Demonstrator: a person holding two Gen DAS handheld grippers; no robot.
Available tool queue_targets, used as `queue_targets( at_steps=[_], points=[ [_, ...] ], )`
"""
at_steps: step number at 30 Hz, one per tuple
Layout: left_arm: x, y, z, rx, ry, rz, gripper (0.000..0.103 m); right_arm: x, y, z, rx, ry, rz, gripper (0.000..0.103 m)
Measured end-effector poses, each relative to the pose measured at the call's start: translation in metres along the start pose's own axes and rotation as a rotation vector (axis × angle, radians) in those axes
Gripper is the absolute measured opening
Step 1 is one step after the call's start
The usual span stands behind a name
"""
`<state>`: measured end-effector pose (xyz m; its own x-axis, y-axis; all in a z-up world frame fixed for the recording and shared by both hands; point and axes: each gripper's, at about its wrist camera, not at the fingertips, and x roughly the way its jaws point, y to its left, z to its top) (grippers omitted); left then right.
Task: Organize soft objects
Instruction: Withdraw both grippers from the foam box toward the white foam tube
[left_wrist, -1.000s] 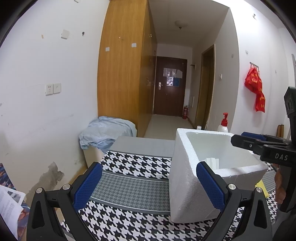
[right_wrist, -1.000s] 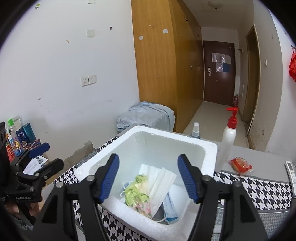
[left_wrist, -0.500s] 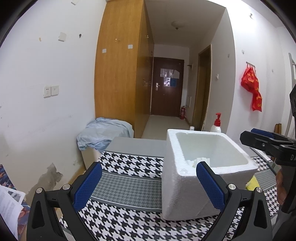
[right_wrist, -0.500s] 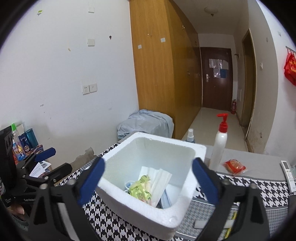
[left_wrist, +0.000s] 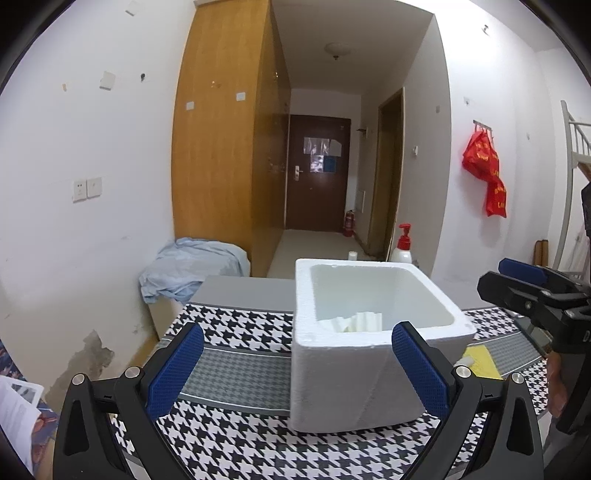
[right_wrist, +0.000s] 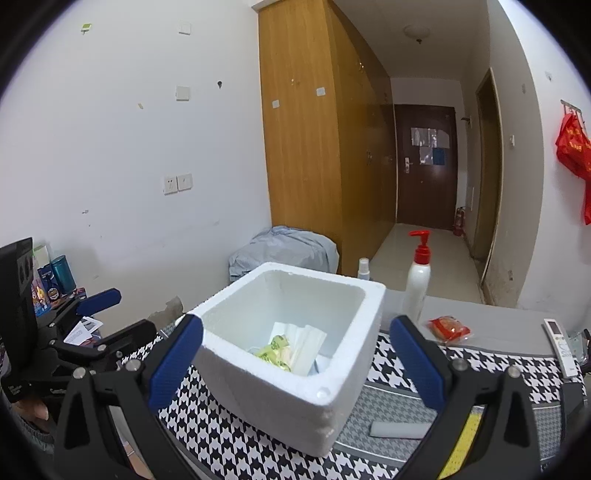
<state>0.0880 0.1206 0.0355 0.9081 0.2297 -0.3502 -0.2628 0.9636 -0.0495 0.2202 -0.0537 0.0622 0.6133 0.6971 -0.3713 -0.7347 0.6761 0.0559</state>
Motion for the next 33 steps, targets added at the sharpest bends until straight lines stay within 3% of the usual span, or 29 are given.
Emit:
queue_targets(
  at_steps=[23,33],
  points=[
    [-0.033,-0.049,-0.002,0.044,-0.058,-0.062,0.102,-0.057,-0.017,-0.027,0.019,-0.054,-0.030,0.103],
    [-0.034,-0.049,-0.017,0.009,-0.079,-0.067,0.102,-0.077,-0.021,-0.048,0.028,-0.093,-0.063,0.103]
  ],
)
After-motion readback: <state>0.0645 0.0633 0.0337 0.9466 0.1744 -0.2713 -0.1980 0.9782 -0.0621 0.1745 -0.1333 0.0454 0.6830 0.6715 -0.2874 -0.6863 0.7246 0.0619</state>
